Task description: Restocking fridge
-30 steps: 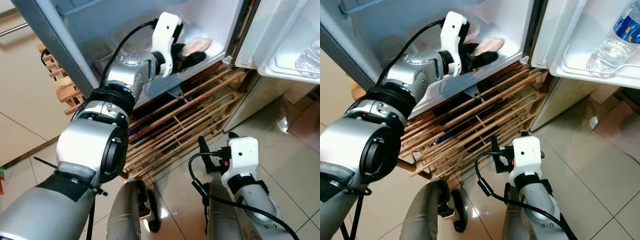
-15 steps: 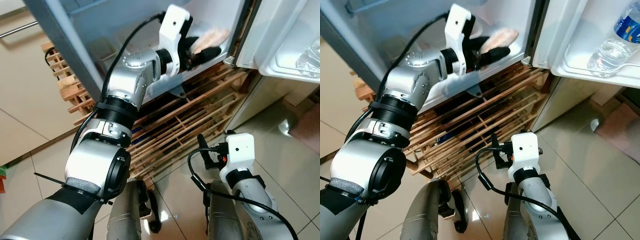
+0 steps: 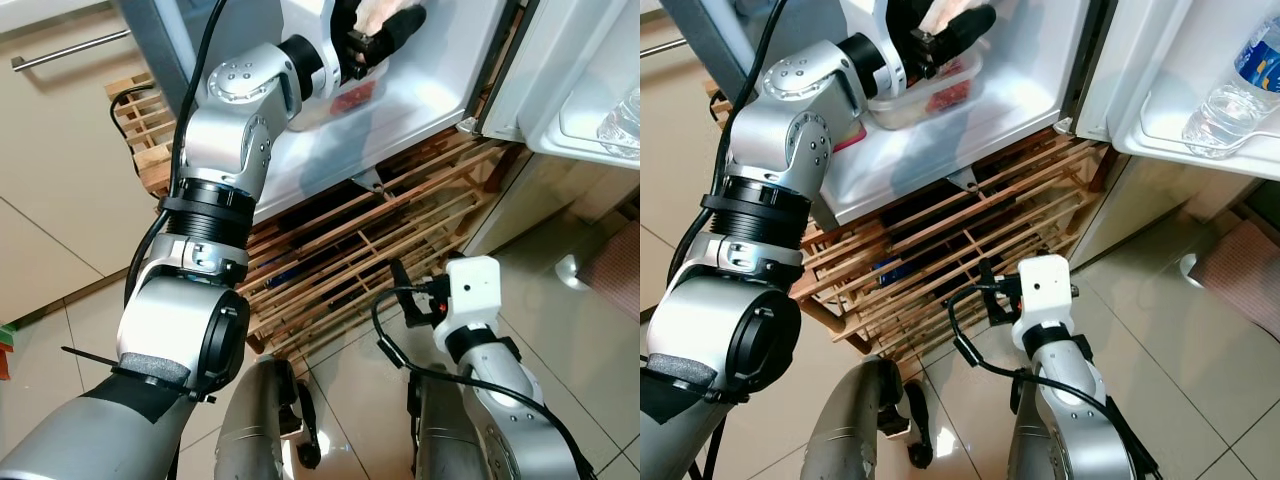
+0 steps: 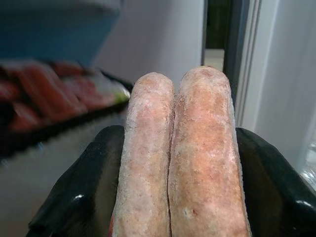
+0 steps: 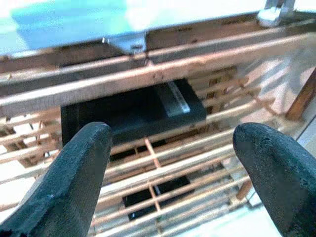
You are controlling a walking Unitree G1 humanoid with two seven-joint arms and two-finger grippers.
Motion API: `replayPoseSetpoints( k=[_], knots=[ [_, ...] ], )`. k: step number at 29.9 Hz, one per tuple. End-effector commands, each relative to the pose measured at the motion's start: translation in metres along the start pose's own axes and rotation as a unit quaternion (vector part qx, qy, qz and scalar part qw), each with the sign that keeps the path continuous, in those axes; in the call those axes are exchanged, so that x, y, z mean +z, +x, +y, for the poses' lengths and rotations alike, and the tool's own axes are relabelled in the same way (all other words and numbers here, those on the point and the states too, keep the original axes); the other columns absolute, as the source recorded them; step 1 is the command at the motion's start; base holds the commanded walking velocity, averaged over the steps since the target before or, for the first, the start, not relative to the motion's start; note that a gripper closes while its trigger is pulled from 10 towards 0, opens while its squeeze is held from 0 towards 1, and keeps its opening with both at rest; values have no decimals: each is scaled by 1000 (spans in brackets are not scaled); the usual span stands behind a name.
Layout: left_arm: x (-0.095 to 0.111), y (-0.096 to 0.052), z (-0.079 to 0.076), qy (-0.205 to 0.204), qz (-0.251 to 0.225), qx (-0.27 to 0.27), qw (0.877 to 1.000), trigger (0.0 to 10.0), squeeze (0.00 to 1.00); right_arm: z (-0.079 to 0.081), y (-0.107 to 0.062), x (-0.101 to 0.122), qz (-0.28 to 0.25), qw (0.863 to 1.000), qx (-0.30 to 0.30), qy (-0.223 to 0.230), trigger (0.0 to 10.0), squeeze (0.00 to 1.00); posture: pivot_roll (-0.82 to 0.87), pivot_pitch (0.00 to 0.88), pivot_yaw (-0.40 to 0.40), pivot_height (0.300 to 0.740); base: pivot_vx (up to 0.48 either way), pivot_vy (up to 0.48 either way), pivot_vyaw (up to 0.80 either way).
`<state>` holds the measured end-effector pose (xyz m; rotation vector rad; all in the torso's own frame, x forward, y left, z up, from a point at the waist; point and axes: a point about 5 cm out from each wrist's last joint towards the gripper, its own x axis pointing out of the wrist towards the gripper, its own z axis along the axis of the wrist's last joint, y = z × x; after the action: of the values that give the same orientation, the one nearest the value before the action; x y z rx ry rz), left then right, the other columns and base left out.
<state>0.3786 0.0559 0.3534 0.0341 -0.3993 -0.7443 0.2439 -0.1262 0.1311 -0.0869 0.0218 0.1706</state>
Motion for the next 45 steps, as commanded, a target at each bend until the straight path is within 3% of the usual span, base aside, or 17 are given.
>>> replayPoseSetpoints(
  k=[1, 3, 6, 7, 9, 14, 18, 22, 29, 30, 37, 38, 40, 45],
  knots=[
    [27, 2, 0, 29, -49, 8, 998, 0, 0, -3, 0, -4, 5, 1000, -8, 7, 10000, 0, -179, 116, 74, 642, 0, 0, 0],
    [37, 4, -3, 31, -77, 7, 997, 0, 0, -5, 2, -2, -2, 1000, -9, 6, 10000, 0, -178, 104, 69, 642, 0, 0, 0],
    [38, 5, -8, 24, -80, -3, 997, 0, 0, -5, 3, -1, -7, 1000, -11, 10, 10000, 0, -178, 88, 68, 642, 0, 0, 0],
    [33, 6, -17, -14, -75, -21, 997, 0, 0, -9, 6, 2, -15, 1000, -25, 4, 10000, 0, -178, 76, 70, 642, 0, 0, 0],
    [25, 4, -26, -38, -64, -32, 997, 0, 0, -11, 7, 4, -22, 999, -35, 4, 10000, 0, -180, 67, 73, 642, 0, 0, 0],
    [13, -4, -43, -61, -55, -41, 996, 0, 0, -14, 9, 6, -28, 998, -47, 2, 10000, 0, -179, 58, 73, 642, 0, 0, 0],
    [3, -4, -36, 15, -47, 19, 999, 0, 0, -13, 14, 6, -32, 998, -45, 5, 10000, 0, -162, 38, 64, 642, 0, 0, 0],
    [-7, -1, -35, 18, -30, 39, 999, 0, 0, -13, 19, 8, -35, 998, -45, 7, 10000, 0, -162, 30, 70, 642, 0, 0, 0],
    [-32, -17, -53, -3, 18, 17, 1000, 0, 0, -17, 23, 14, -50, 996, -66, 20, 10000, 0, -168, 32, 85, 661, 0, 0, 0],
    [-37, -20, -57, -7, 22, 10, 1000, 0, 0, -17, 23, 14, -50, 996, -69, 22, 10000, 51, -167, 34, 84, 666, 0, 0, 0],
    [-52, -34, -81, -31, 37, -35, 998, 0, 0, -24, 20, 10, -44, 995, -88, 15, 10000, 102, -161, 31, 83, 701, 0, 0, 0],
    [-52, -35, -82, -32, 38, -36, 998, 0, 0, -24, 21, 10, -44, 995, -88, 17, 10000, 220, -161, 31, 83, 706, 0, 0, 0],
    [-54, -37, -86, -39, 41, -39, 998, 0, 0, -24, 22, 10, -44, 995, -87, 24, 10000, 267, -163, 28, 84, 721, 0, 0, 0],
    [-66, -45, -75, -47, 57, -6, 997, 0, 0, -24, 23, 12, -49, 994, -89, 25, 10000, 271, -163, 21, 86, 740, 0, 0, 0]
  ],
)
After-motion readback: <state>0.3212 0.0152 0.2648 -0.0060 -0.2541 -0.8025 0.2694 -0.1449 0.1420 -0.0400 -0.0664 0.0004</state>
